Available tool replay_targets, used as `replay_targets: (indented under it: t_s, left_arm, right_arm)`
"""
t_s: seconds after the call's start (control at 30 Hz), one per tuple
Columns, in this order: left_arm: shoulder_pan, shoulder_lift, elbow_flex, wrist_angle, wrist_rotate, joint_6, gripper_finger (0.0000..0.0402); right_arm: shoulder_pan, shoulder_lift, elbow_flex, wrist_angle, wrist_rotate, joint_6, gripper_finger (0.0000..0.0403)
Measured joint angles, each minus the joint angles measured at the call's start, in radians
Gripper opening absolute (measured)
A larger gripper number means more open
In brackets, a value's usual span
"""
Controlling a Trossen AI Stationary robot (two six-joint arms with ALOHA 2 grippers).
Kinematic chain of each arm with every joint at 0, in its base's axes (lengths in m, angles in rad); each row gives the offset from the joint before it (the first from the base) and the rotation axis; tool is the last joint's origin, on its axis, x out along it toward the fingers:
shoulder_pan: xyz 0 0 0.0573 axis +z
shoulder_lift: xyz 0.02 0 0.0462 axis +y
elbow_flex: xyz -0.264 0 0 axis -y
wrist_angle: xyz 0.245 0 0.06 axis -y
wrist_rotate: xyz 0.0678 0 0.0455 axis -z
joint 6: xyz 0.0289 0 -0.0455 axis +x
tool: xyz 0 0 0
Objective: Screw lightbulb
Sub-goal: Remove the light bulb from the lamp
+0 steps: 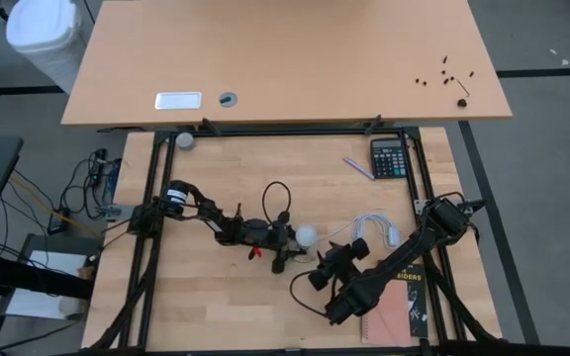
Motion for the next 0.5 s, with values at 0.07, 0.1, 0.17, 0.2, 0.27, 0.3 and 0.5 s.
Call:
replay_targets:
  t_s: [0.07, 0.1, 0.17, 0.2, 0.27, 0.3, 0.5]
  left_arm:
    - [0.0, 0.0, 0.0, 0.0, -0.001, 0.0, 0.0198]
    - [0.0, 0.0, 0.0, 0.0, -0.001, 0.0, 0.0198]
    - [0.0, 0.0, 0.0, 0.0, -0.001, 0.0, 0.0198]
    - [0.0, 0.0, 0.0, 0.0, -0.001, 0.0, 0.0198]
    - [0.0, 0.0, 0.0, 0.0, -0.001, 0.0, 0.0198]
    - [0.0, 0.0, 0.0, 0.0, -0.001, 0.0, 0.0198]
    - [0.0, 0.0, 0.0, 0.0, -0.002, -0.012, 0.0198]
  right_arm:
    - [0.0, 0.0, -0.032, 0.035, 0.02, 0.0, 0.0226]
    - [0.0, 0.0, -0.049, 0.053, 0.02, 0.0, 0.0226]
    - [0.0, 0.0, -0.086, 0.125, 0.02, -0.001, 0.0226]
    - [0.0, 0.0, -0.104, 0.173, 0.019, -0.001, 0.0226]
    - [0.008, 0.0, -0.132, 0.231, 0.01, -0.012, 0.0226]
    - [0.014, 0.0, -0.143, 0.267, 0.008, -0.032, 0.0226]
    - [0.038, 0.0, -0.163, 0.372, 0.021, -0.158, 0.0229]
